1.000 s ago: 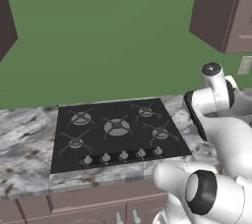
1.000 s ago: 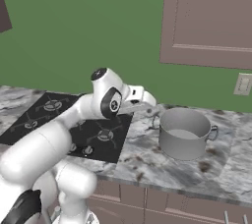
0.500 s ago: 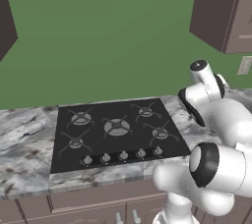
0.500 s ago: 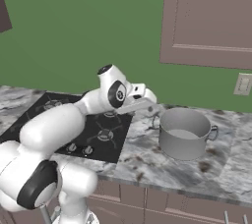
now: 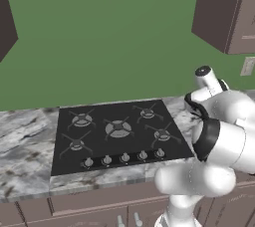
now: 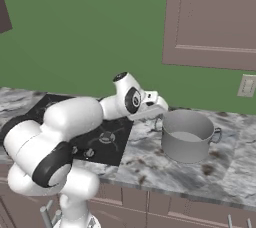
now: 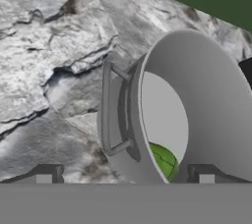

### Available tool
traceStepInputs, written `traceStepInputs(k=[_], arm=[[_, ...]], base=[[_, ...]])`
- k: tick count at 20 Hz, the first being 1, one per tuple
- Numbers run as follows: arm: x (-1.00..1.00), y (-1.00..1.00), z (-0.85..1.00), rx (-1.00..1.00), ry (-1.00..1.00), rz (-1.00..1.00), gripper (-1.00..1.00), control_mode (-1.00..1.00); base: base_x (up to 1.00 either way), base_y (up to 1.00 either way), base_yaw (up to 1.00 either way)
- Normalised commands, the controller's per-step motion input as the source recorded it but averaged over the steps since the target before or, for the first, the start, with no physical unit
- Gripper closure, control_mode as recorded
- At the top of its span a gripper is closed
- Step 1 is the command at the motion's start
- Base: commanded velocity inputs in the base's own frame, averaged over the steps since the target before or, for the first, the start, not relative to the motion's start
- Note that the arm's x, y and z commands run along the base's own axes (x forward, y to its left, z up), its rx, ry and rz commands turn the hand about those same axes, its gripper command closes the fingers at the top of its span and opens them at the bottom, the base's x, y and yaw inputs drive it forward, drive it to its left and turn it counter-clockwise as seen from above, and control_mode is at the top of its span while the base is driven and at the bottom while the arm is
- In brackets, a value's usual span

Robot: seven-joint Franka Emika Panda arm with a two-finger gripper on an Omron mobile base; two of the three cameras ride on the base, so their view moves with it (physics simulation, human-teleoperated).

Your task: Turn on the sink faucet. Then move the avocado from the counter to the sink. Turn off the sink. Move the vegetable from the sink to the pot next to the stove. Finally move the pot to the center burner.

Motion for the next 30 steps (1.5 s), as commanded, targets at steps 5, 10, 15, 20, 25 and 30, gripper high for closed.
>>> traceStepInputs(k=[5,10,15,20,25,30], arm=[[0.24,-0.35,-0.35,0.02,0.04,0.0,-1.0,-1.0],[0.16,-0.29,-0.29,0.04,0.04,0.0,-1.0,-1.0],[0.0,-0.14,-0.23,0.04,0.03,0.0,1.0,-1.0],[0.0,0.0,-0.01,0.0,0.0,0.0,1.0,-1.0],[-0.02,0.14,0.03,-0.01,0.0,0.02,1.0,-1.0],[-0.18,0.85,0.13,-0.13,0.0,0.16,1.0,-1.0]], base=[[0.0,0.0,0.0],[0.0,0.0,0.0],[0.0,0.0,0.0],[0.0,0.0,0.0],[0.0,0.0,0.0],[0.0,0.0,0.0]])
